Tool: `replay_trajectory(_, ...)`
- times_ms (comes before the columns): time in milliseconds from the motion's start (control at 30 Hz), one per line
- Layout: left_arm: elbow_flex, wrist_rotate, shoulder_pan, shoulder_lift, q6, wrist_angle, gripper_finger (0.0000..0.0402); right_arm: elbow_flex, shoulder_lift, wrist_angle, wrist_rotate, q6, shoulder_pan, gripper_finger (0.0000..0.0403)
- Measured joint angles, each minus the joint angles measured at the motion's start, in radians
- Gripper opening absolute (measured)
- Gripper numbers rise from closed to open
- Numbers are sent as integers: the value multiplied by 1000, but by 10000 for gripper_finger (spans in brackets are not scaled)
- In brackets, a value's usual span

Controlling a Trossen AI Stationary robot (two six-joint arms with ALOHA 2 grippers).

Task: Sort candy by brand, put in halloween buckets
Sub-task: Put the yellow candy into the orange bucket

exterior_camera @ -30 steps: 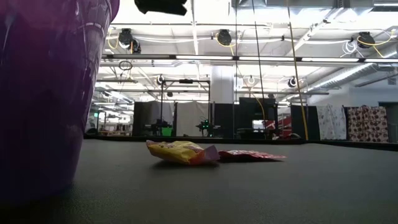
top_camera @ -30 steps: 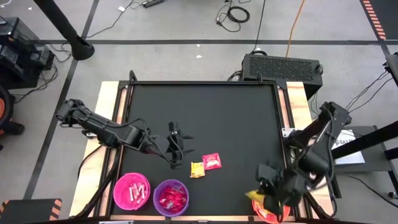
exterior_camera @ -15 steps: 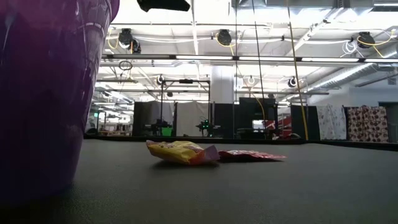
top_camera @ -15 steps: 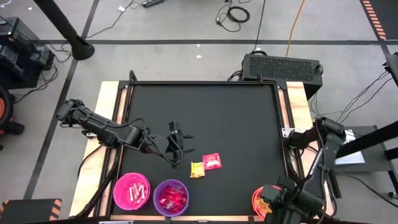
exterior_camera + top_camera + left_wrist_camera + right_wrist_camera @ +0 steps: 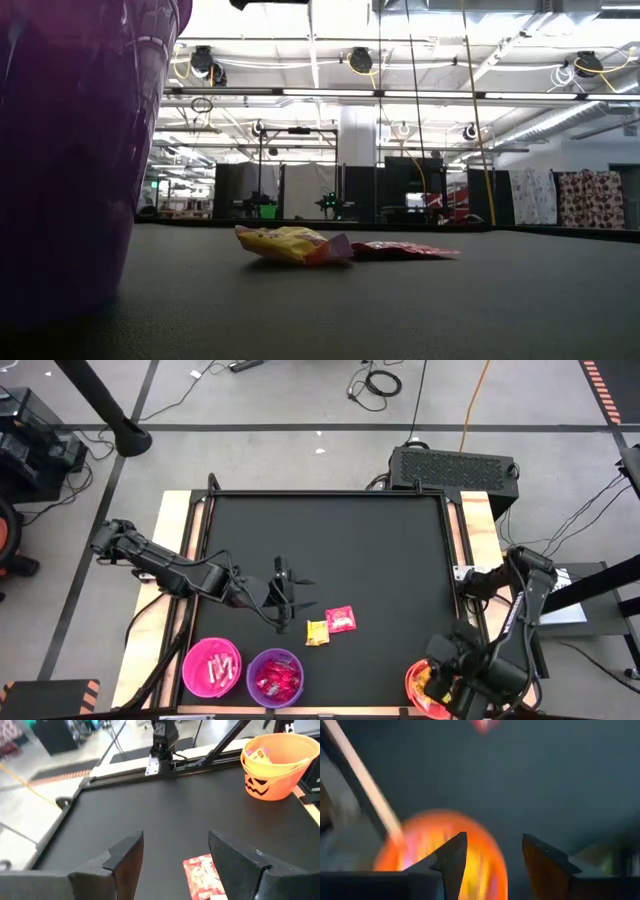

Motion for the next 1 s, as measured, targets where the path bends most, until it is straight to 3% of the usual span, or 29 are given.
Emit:
replay_trajectory(167, 0, -1, 0, 0, 109, 48, 230, 50, -1, 82, 587, -298, -40, 187)
replay_trajectory(233, 0, -4, 0, 0, 133, 61, 230, 41, 3, 166, 718, -514, -74, 187)
replay_trajectory(267, 0, -5, 0, 0, 134, 62, 230, 30, 4, 205, 734, -620, -100, 187)
replay_trajectory(467, 0, -6, 0, 0, 69, 2, 230, -150, 5, 494, 648, -975, -270, 173)
replay_trajectory(633, 0, -8, 0, 0, 24, -94, 230, -416, 8, 1055, 334, -1198, -375, 158)
replay_trajectory(767, 0, -8, 0, 0, 24, -156, 230, -600, 8, 1468, 187, -1319, -434, 151)
replay_trajectory(900, 0, -8, 0, 0, 24, -170, 230, -696, 7, 1679, 136, -1383, -479, 151)
replay_trajectory(1000, 0, -8, 0, 0, 24, -180, 230, -703, 27, 1694, 114, -1386, -510, 150)
